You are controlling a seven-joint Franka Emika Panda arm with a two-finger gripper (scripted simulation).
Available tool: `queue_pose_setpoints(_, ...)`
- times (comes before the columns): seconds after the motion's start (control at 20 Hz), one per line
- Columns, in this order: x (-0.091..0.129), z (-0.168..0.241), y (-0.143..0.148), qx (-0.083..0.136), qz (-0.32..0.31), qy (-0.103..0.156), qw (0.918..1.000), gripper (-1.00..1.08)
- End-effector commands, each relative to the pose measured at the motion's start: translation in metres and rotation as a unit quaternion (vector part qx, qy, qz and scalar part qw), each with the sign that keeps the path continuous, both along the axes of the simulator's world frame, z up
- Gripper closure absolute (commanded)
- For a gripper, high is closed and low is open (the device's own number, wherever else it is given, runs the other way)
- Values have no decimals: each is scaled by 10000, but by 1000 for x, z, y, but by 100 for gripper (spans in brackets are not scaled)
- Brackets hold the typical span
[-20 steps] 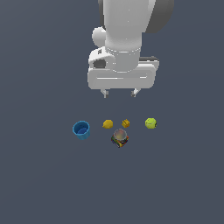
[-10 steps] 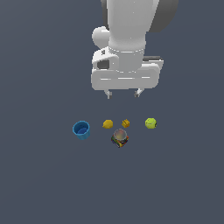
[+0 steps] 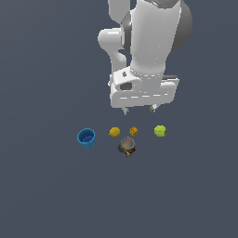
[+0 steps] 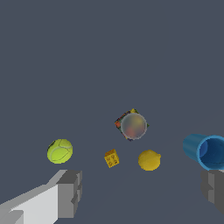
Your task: Pick up a designated object from a clutter of objects.
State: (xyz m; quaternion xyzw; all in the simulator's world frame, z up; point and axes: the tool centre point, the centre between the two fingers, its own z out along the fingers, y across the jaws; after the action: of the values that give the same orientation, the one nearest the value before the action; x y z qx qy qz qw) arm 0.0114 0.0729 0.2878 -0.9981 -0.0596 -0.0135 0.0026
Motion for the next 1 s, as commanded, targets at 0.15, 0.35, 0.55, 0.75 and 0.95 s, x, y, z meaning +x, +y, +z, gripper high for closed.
queue_pose_setpoints(0.15,-6,-49,38,-86,541,29,9985,-92)
queue_pose_setpoints(0.35,-18,-94,75,-130,1074,53,9941,-92)
queue_pose_setpoints(0.55,-36,-134,108,-135,1568,76,9875,-92)
queue_pose_setpoints(0.75,-53,-164,133,-115,1948,95,9807,-92)
queue_pose_setpoints(0.95,-67,-183,149,-88,2210,110,9752,-92)
